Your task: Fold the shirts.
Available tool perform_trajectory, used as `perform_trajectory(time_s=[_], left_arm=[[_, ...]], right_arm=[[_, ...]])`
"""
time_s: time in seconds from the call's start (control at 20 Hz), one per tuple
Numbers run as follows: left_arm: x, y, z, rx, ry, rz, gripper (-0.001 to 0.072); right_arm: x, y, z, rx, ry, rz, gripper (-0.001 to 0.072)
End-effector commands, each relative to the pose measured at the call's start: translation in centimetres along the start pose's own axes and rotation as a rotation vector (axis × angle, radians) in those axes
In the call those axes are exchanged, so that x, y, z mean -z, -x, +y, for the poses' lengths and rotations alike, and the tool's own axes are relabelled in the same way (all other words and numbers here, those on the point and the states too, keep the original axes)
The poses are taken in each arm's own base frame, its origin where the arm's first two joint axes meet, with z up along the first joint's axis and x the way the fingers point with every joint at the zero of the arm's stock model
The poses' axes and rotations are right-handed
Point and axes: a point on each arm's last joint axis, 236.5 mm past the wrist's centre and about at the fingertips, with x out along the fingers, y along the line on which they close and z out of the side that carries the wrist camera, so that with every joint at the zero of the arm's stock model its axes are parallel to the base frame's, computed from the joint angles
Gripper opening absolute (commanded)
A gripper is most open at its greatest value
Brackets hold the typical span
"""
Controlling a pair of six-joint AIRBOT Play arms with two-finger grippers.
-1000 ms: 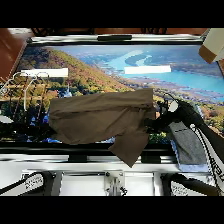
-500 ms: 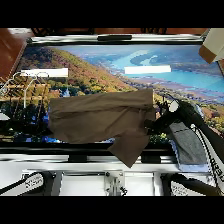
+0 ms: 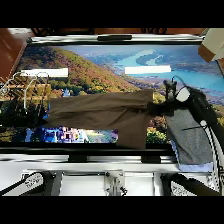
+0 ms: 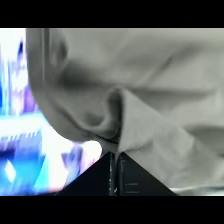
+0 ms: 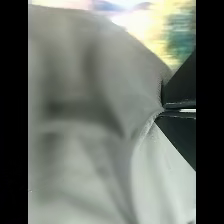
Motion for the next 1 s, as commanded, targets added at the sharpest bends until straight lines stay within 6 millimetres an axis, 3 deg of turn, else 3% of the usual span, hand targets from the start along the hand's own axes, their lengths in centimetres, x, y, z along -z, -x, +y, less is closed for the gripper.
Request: perform_trajectory(time_s=[0.0, 0.2, 0.35, 0.5, 0.6, 0.65, 0.7, 0.75, 0.8, 0.85, 0.9, 0.95], left_arm=[[-6.0, 0.6, -1.3, 0.041, 0.035, -0.219, 0.0029], [-10.7, -1.1, -2.8, 0.032, 0.003, -0.28, 0.0029], [-14.0, -2.4, -2.4, 0.013, 0.036, -0.316, 0.0029], [-14.8, -3.9, -1.3, 0.018, 0.089, -0.292, 0.0028], [-14.2, -5.1, -0.6, 0.023, 0.111, -0.257, 0.0028], [-13.5, -5.8, -0.6, 0.035, 0.121, -0.224, 0.0058], [-12.9, -6.2, -0.8, 0.05, 0.125, -0.194, 0.0261], [-12.4, -6.3, -1.1, 0.063, 0.125, -0.171, 0.0631], [-12.0, -6.1, -1.6, 0.081, 0.116, -0.149, 0.072], [-11.7, -5.7, -2.2, 0.102, 0.1, -0.128, 0.072], [-11.6, -5.1, -2.8, 0.122, 0.084, -0.11, 0.072], [-11.5, -4.5, -3.7, 0.143, 0.065, -0.094, 0.0659]], right_arm=[[-7.4, 1.6, 1.8, -0.03, -0.006, -0.183, 0.0066], [-13.0, -0.2, 2.2, -0.039, -0.021, -0.232, 0.0066], [-16.0, -1.9, 1.7, -0.041, -0.05, -0.244, 0.0066], [-17.9, -4.1, 1.4, -0.045, -0.079, -0.257, 0.0067], [-17.4, -6.2, 0.6, -0.036, -0.103, -0.22, 0.0068], [-16.7, -7.0, 0.3, -0.031, -0.107, -0.188, 0.0116], [-16.1, -7.6, 0.2, -0.028, -0.099, -0.16, 0.0361], [-15.6, -7.5, 0.4, -0.032, -0.044, -0.137, 0.0574], [-15.1, -6.9, 0.2, -0.024, 0.02, -0.12, 0.0592], [-14.7, -6.1, -0.6, 0.007, 0.069, -0.104, 0.0664], [-14.2, -5.1, -2.1, 0.065, 0.101, -0.085, 0.0672], [-13.6, -4.3, -3.9, 0.125, 0.115, -0.056, 0.0672]])
